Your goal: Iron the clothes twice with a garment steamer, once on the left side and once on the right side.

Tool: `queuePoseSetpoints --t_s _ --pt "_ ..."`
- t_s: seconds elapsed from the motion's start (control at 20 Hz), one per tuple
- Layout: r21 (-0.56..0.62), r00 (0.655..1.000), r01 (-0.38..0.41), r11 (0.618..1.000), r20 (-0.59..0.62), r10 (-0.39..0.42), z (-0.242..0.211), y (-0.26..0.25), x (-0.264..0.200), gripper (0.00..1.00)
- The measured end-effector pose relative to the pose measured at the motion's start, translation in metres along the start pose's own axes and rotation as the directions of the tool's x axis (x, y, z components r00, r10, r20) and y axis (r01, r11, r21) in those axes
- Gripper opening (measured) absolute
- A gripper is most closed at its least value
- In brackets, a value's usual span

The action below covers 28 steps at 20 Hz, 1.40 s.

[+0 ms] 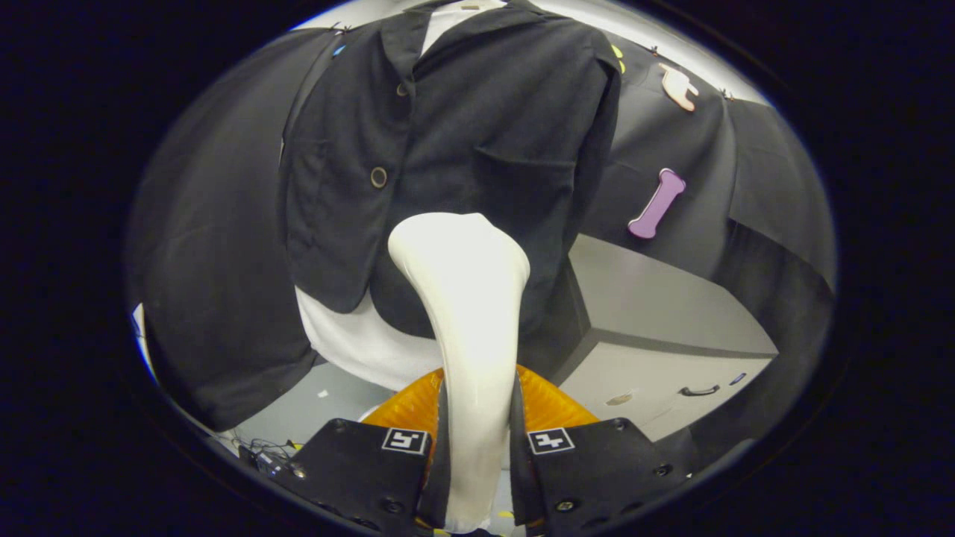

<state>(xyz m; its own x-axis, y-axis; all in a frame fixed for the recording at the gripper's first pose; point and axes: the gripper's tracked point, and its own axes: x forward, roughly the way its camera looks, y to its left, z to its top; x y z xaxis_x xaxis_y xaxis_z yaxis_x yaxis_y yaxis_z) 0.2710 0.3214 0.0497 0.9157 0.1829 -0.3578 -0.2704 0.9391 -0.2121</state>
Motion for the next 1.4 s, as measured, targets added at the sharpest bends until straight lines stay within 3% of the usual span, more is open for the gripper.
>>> queuePoseSetpoints --t_s 0.35,0.65,1.0,1.4 --pt "0.006 0.996 -0.015 1.0 -0.091 0.016 -0.047 0.008 0.02 0.35" --pt "0.023 0.993 -0.027 0.999 -0.118 0.029 -0.057 0.007 0.024 0.36" --pt "0.034 0.998 -0.049 0.998 -0.044 0.051 -0.012 0.005 -0.005 0.36" --pt "0.021 0.987 -0.102 0.995 0.126 0.099 0.086 0.017 -0.07 0.35"
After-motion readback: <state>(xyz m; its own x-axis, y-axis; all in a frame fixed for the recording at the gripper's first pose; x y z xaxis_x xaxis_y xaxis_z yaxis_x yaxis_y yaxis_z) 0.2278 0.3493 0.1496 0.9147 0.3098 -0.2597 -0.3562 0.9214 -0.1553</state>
